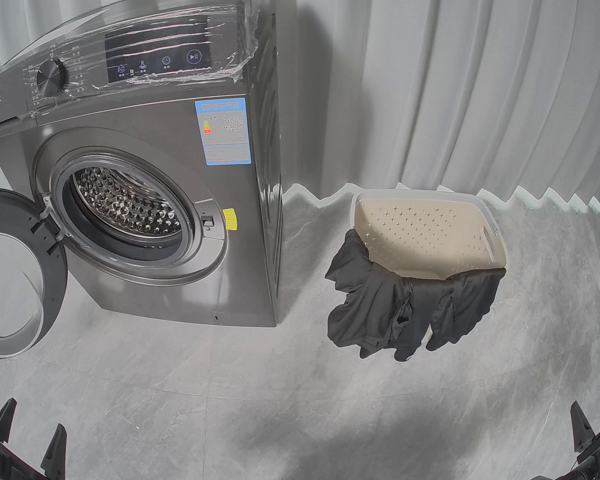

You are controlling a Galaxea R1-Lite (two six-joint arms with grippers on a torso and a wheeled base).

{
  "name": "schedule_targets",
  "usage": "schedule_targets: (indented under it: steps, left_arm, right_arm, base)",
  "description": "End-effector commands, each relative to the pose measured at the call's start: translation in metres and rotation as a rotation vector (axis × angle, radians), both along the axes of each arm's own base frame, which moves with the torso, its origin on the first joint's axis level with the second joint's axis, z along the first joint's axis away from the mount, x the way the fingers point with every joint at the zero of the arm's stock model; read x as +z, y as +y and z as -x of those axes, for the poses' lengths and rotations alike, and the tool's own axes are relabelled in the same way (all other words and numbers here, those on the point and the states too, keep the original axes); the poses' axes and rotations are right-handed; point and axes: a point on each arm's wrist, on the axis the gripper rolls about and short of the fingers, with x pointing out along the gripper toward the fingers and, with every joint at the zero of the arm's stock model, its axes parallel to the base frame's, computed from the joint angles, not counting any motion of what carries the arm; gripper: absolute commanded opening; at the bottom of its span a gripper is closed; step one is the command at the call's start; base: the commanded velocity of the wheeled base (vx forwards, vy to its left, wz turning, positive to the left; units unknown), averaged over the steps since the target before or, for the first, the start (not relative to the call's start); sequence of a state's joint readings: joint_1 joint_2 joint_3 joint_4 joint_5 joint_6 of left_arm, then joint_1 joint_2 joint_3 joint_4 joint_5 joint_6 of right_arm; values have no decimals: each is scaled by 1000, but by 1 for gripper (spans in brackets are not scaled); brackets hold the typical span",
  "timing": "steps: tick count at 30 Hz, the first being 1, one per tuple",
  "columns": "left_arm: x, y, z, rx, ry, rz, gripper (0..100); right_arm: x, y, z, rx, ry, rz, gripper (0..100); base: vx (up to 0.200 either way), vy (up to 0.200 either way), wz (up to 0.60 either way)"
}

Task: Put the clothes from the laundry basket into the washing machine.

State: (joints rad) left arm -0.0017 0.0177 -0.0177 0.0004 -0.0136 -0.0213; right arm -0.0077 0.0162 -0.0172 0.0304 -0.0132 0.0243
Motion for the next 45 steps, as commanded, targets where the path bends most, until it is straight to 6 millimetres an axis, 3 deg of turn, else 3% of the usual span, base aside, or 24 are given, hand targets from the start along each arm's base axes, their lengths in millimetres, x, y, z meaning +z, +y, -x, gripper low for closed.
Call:
schedule_targets:
  steps: [1,24,36,45]
  left_arm:
    - [-5,0,0,0,0,0,100]
    - [-5,0,0,2,0,-1,100]
    - [-5,0,0,2,0,-3,100]
    - [-5,0,0,2,0,-4,100]
  right_arm:
    - [-1,0,1,1,-6,0,100]
    - [-1,0,1,-1,-6,0,100]
    - [-1,0,1,1,-6,0,100]
    - [-1,0,1,1,-6,0,100]
  base:
    - [0,0,0]
    - [0,-183,0]
    - [0,0,0]
    - [0,-200,0]
